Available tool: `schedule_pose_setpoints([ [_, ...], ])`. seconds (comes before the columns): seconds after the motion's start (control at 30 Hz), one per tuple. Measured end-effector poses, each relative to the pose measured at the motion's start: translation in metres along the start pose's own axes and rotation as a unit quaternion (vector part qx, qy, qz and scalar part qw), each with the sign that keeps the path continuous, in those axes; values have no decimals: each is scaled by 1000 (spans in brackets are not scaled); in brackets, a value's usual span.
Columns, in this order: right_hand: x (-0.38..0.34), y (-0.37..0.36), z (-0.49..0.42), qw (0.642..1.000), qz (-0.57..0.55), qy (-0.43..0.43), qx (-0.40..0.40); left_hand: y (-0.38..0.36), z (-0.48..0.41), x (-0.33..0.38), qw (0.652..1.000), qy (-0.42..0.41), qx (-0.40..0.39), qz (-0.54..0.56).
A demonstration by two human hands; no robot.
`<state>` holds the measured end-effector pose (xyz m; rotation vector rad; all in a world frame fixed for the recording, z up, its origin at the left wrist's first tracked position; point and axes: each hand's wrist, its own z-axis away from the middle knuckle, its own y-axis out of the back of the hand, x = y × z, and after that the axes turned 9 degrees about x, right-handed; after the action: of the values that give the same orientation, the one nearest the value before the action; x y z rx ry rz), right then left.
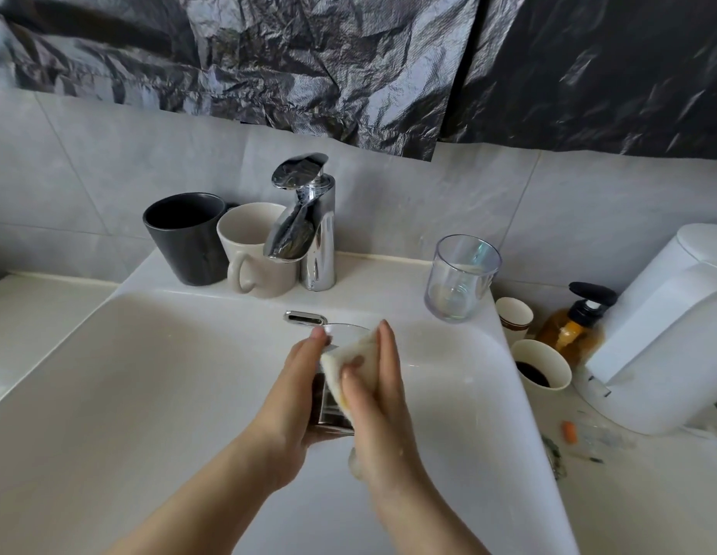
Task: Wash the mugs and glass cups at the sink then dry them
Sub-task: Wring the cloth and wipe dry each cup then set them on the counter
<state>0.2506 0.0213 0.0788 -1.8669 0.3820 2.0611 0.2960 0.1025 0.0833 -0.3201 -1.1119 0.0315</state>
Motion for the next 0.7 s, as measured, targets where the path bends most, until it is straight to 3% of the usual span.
schedule_pose_setpoints([
  [0.13, -4, 17, -12, 989, -86, -116, -19, -4, 3, -4, 999, -44, -6, 4],
  [0.2, 4, 17, -15, 996, -25, -80, 4, -8, 2, -7, 999, -35, 10, 5],
  [0.27, 6, 8, -7, 998, 56, 19, 17, -7, 1, -7, 999, -24, 21, -2],
  [0.33, 9, 2, -5, 997, 67, 28, 7, -3, -1, -5, 1000, -20, 20, -8],
  [0.43, -2, 15, -12, 992, -52, -113, 8, -4, -1, -3, 999, -35, 1, -1],
  [0.5, -2, 23, -17, 986, -71, -149, -16, -7, -1, -3, 1000, -21, 9, 7],
  [0.6, -3, 12, -11, 997, -38, -65, -16, -3, -3, -2, 999, 12, 35, 23],
  [0.7, 1, -1, 1, 997, -47, 50, -35, 2, -5, -1, 1000, -9, 26, 11],
])
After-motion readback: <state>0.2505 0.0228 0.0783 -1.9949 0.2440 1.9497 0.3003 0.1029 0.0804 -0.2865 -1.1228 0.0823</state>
